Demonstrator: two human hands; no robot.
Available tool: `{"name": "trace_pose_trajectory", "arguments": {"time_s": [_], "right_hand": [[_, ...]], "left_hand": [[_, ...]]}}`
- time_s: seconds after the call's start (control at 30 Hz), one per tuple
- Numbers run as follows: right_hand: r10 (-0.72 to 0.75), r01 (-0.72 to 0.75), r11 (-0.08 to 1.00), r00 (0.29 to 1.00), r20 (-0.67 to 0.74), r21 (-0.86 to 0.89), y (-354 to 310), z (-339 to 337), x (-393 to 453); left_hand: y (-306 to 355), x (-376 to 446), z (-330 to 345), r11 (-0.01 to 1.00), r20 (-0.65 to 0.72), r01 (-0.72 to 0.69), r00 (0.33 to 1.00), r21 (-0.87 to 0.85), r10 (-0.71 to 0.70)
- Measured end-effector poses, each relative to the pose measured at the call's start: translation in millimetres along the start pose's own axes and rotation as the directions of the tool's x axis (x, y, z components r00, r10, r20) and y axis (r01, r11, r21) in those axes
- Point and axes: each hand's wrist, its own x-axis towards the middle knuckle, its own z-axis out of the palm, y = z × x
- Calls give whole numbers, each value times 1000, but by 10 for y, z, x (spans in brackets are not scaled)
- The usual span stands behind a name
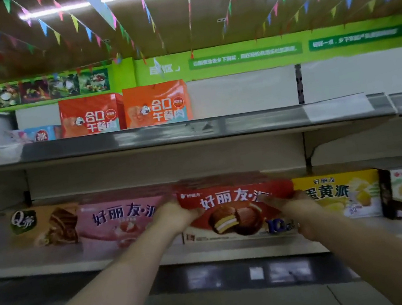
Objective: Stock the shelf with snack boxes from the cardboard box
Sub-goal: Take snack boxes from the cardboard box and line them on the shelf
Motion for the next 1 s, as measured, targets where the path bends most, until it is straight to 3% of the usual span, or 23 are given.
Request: {"name": "trace_pose_trajectory", "arguments": {"time_s": [0.17, 0.3, 0.37, 0.43, 0.5, 0.57, 0.67, 1.0], "right_hand": [[-40, 38, 999, 992, -122, -24, 53, 174, 69], [-66, 64, 998, 986, -151, -18, 113, 170, 148], [-64, 60, 998, 988, -140, -28, 44, 227, 3], [-48, 43, 998, 994, -101, -54, 16, 272, -89], [-38, 30, 996, 995, -91, -80, 32, 275, -49], [-44, 36, 995, 996, -83, -97, 28, 276, -10], [-75, 70, 992, 996, -46, -109, 73, 317, 21], [-96, 92, 984, 995, -17, -150, 103, 346, 58]], "left_hand": [[-58, 189, -47, 905, 109, -119, 991, 408, 82], [-136, 290, -62, 876, 120, -180, 983, 448, 141], [-225, 293, -158, 838, 2, -211, 970, 503, 243], [-311, 289, -246, 711, -88, -244, 914, 659, 396], [-353, 326, -265, 593, -31, -306, 871, 745, 489], [-337, 364, -241, 586, 56, -328, 899, 741, 434], [-313, 414, -212, 648, 63, -294, 933, 703, 355], [-355, 479, -208, 587, 62, -292, 923, 755, 379]]}}
